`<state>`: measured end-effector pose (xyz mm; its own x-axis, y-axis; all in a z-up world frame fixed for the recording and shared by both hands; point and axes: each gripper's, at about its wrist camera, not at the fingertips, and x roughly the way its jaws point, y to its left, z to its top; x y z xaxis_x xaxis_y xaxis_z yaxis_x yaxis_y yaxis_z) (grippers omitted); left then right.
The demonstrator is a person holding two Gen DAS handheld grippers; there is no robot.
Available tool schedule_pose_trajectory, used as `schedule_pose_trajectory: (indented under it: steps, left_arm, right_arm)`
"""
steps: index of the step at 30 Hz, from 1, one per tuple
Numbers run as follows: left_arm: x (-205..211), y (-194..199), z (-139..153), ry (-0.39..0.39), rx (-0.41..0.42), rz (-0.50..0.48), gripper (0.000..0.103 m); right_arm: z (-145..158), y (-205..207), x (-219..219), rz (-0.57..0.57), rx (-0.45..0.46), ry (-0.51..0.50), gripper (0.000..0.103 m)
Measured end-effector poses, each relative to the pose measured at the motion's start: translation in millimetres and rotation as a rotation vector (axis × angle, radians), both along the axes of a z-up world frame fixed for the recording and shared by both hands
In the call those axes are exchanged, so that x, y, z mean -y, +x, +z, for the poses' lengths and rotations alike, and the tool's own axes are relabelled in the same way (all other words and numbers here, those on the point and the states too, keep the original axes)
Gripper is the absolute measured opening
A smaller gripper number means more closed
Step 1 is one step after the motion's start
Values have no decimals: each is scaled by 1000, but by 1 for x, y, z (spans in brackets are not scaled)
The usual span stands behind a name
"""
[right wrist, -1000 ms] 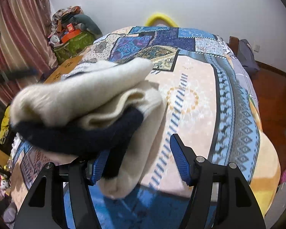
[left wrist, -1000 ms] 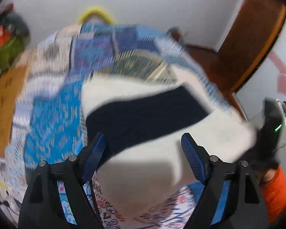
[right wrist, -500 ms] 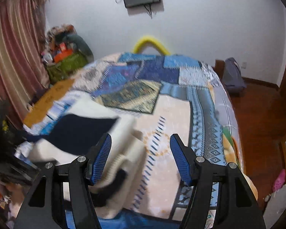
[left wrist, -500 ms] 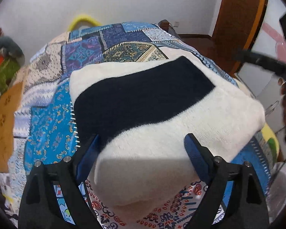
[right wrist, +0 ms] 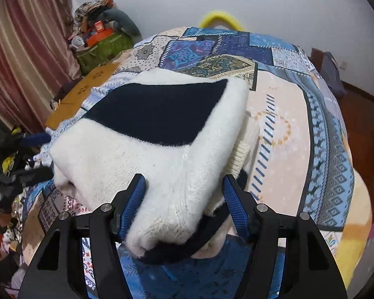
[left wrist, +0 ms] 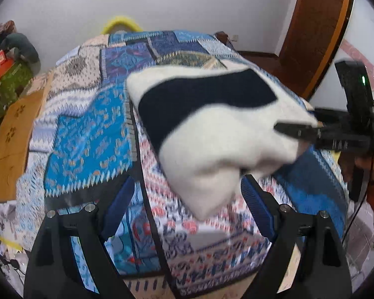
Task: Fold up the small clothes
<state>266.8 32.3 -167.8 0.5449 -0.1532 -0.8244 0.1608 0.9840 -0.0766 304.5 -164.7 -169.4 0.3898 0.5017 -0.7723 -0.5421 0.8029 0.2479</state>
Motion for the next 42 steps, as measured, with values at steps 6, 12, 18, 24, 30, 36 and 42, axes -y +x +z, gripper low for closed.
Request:
schedule_pose_trajectory:
  steps: [6, 12, 18, 24, 30, 36, 42]
  left_arm:
    - [19, 10, -22, 10, -30, 13, 86]
    - [1, 24, -30, -63, -27, 125, 65]
    - [-23, 4, -24, -58, 4, 188, 57]
    - [-53, 1, -38, -77, -43, 285, 53]
    - [-65, -5, -38, -141, -62, 300, 53]
    - [-90, -26, -18, -11, -18, 383, 49]
    - [-115, -21, 9, -16, 9, 360, 50]
  right_arm:
    - [1, -1, -3, -12, 3, -15, 62]
    - [-3, -2, -1, -11, 1, -17, 61]
    - [-8, -1, 0, 11, -4, -7, 60]
    - [-12, -4, -2, 19, -2, 2, 61]
    - [-13, -7, -1, 15, -3, 5, 60]
    - [-8, -10, 5, 5, 11, -2, 60]
    - [9, -14, 16, 4, 42, -13, 61]
